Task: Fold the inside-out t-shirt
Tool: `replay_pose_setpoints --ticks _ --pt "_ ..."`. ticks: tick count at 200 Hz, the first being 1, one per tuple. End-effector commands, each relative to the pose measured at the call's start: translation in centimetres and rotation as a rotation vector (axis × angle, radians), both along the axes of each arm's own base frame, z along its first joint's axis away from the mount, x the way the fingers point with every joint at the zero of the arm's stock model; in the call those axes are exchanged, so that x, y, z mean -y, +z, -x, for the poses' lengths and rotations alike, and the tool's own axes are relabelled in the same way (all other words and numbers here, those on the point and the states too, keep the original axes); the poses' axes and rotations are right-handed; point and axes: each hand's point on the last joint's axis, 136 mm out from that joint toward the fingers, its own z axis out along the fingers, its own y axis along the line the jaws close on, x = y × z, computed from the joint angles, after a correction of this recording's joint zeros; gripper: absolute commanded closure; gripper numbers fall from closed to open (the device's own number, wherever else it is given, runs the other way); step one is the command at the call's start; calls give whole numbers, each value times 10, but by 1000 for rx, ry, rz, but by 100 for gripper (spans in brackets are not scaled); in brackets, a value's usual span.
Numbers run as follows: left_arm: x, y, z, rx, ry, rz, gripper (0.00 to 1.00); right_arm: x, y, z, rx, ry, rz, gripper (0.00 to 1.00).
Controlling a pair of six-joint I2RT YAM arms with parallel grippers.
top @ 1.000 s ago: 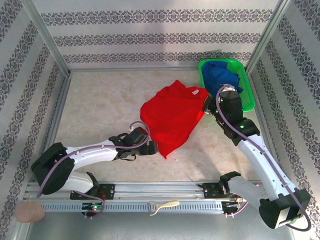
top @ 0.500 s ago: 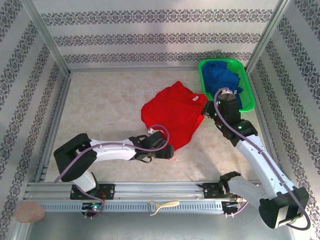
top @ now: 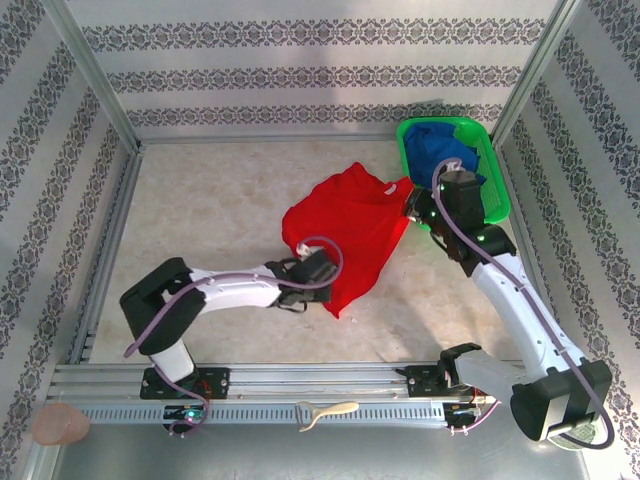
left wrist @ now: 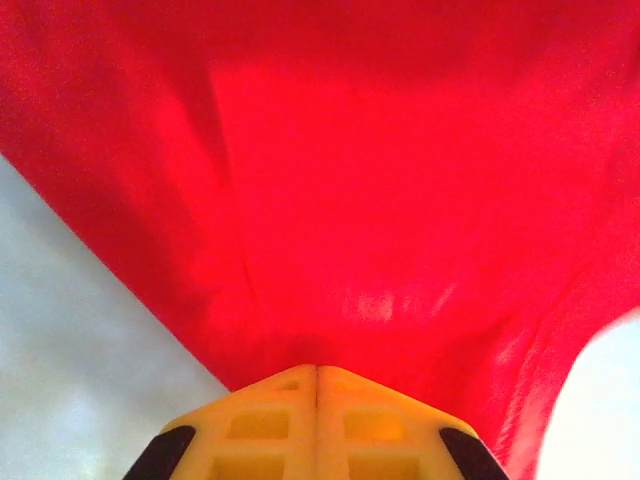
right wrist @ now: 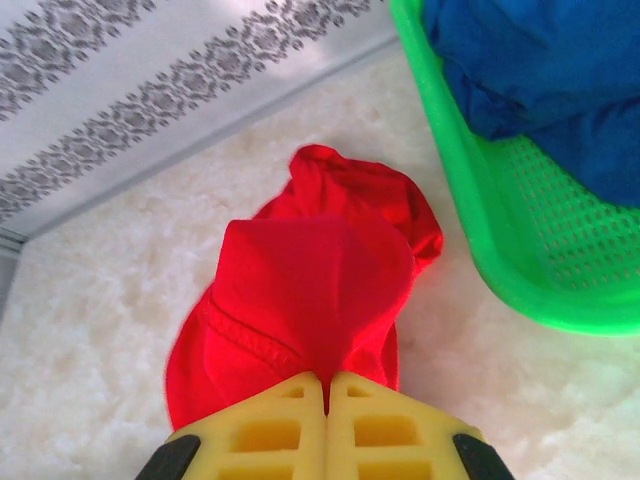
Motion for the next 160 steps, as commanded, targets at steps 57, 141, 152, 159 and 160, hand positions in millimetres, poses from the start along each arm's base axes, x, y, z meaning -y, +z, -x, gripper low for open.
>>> replay_pose_setpoints --ticks 57,141,152,159,160 --pt "-32 149 -27 199 -12 260 40 -26 111 -33 188 95 -117 100" --pt "94 39 36 198 -403 -137 12 -16 55 -44 115 71 -36 100" --pt "106 29 33 203 -430 -175 11 -16 52 -46 111 70 -31 100" --pt "112 24 29 207 -443 -199 10 -15 51 -47 107 70 -29 100" --pt "113 23 29 208 -445 -201 10 -15 51 -47 106 70 -29 100"
